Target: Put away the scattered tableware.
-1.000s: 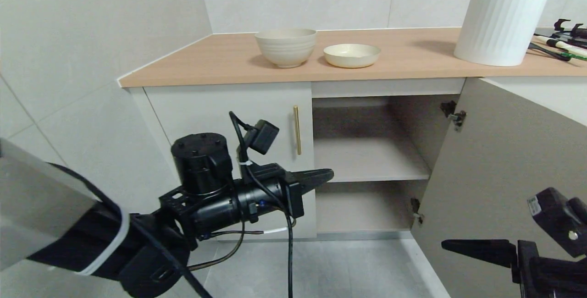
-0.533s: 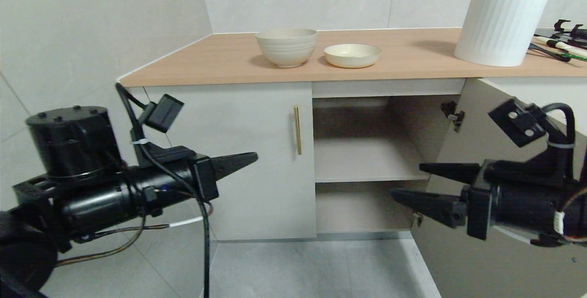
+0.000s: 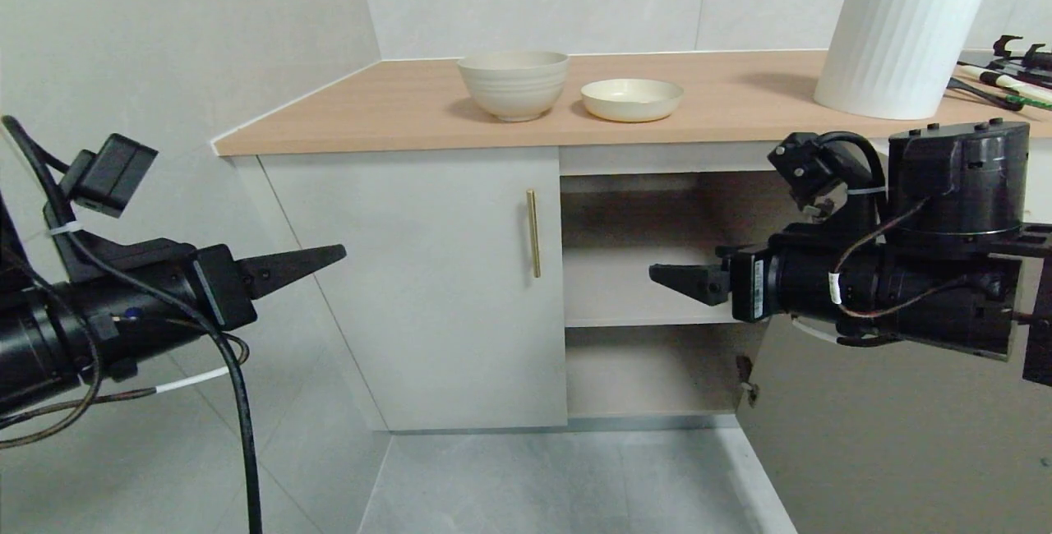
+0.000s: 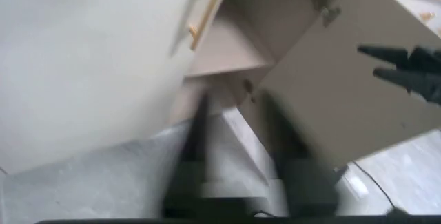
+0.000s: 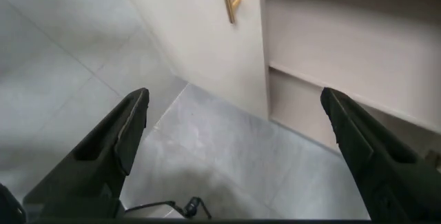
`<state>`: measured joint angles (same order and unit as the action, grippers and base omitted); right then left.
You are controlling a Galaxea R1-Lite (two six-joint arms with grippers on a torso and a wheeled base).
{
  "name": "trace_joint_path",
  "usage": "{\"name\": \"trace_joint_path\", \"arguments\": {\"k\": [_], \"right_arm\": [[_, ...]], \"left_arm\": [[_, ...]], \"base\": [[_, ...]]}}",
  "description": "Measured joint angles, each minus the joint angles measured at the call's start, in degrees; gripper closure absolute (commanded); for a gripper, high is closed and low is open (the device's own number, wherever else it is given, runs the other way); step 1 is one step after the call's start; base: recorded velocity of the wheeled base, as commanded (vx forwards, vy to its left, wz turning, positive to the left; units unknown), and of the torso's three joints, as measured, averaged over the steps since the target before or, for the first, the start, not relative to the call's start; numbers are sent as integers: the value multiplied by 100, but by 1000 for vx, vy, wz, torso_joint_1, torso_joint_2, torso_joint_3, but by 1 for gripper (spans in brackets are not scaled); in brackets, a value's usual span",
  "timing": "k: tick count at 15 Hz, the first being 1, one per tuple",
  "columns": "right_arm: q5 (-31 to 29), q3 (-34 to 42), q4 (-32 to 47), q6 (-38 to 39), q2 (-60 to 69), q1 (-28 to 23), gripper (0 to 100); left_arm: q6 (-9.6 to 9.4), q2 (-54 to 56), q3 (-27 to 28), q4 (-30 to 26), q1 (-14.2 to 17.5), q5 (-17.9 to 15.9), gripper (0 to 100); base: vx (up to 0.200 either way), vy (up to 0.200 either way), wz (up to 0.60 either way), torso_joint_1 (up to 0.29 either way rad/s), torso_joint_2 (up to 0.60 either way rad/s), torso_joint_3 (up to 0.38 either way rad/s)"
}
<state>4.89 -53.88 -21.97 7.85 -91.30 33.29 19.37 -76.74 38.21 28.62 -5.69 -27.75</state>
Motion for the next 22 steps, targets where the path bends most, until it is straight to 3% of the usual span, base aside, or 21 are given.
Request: {"name": "trace_joint_path", "arguments": {"k": [3,6,7,9,10,13,22], "right_arm": [[-265,-223,959,145,-29,-20,0],[-460,-750,1838,703,15,9,0],[-571,-846,2009,796,26,17,0],[-745,-907,2003,827,34,28,0],[-786,-877,2003,829,37,28,0],[-822,-833,1965,777,48,24,0],[-877,-745,1910,525,-10,30,0]], "left_arm": [[-24,-85,137,0,38,123,0],[-27,-184,316,-33,121,572,0],[-27,-215,412,-141,129,900,0],[-38,-241,523,-358,129,969,0],[-130,-232,571,-596,126,983,0],[-424,-200,619,-633,123,1091,0],[-471,-182,628,-627,129,1097,0]], "base": [[0,0,0,0,0,0],[0,0,0,0,0,0],[0,0,0,0,0,0],[0,0,0,0,0,0],[0,0,0,0,0,0],[0,0,0,0,0,0],[178,0,0,2,3,1]]}}
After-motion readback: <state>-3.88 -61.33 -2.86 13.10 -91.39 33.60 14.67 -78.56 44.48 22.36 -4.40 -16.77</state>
